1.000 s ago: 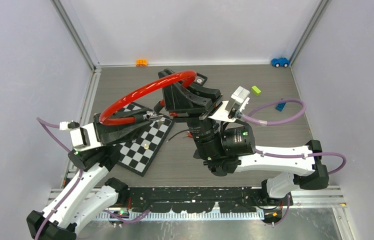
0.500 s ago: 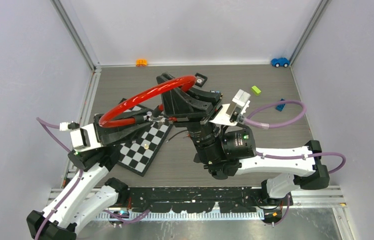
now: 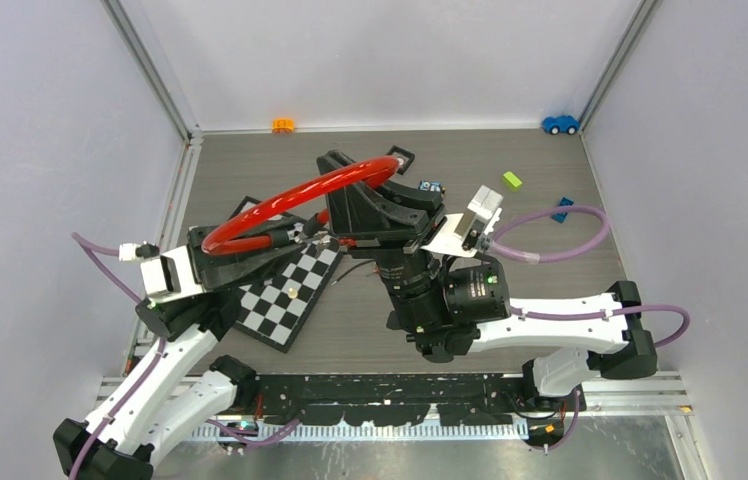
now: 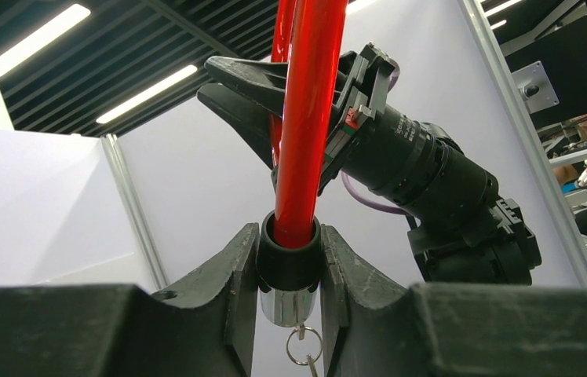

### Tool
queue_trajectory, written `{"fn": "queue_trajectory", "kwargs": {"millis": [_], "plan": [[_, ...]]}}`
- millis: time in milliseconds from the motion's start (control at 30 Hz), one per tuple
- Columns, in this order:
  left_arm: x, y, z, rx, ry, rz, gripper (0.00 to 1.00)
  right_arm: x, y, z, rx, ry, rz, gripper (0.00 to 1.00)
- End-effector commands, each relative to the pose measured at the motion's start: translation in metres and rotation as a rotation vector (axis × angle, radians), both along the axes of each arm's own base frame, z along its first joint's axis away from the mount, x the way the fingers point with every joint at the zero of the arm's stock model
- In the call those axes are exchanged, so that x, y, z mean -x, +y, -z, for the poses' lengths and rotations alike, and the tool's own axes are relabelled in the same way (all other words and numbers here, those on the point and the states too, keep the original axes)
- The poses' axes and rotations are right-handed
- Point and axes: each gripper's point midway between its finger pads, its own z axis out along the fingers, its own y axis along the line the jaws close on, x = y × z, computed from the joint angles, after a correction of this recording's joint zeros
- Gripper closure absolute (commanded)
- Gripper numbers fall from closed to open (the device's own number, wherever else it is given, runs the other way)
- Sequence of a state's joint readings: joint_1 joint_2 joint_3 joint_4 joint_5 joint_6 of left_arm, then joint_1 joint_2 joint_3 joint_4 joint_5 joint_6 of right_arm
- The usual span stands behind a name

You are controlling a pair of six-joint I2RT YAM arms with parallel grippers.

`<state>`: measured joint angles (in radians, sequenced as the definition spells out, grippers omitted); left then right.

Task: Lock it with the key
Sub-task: Lock the lock.

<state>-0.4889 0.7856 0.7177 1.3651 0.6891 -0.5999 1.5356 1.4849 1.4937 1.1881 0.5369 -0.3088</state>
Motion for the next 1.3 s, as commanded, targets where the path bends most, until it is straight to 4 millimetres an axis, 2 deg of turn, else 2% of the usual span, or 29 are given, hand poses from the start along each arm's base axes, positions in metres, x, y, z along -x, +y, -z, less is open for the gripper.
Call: {"fn": "queue_trajectory", "kwargs": {"millis": [0, 367, 667, 900, 1067, 1267], "plan": [[0.015, 0.012, -0.023, 0.065, -0.070, -0.005, 1.00, 0.000, 0.004, 0.014, -0.008, 0.027, 0.001, 0.99], [0.011, 0.012, -0.024, 0.078, -0.059, -0.017, 1.00, -0.008, 0.025, 0.063, 0.116, 0.109, 0.014, 0.99], [0.008, 0.011, -0.023, 0.062, -0.037, -0.025, 1.00, -0.002, 0.053, 0.073, 0.200, 0.102, -0.031, 0.99], [0.004, 0.010, -0.020, 0.048, -0.016, -0.042, 1.00, 0.000, 0.059, 0.082, 0.229, 0.173, -0.113, 0.99], [-0.004, 0.009, -0.021, 0.039, 0.019, -0.077, 1.00, 0.002, 0.076, 0.107, 0.306, 0.251, -0.158, 0.99], [-0.025, 0.012, -0.019, 0.040, 0.110, -0.163, 1.00, 0.021, 0.100, 0.127, 0.379, 0.273, -0.203, 0.99]]}}
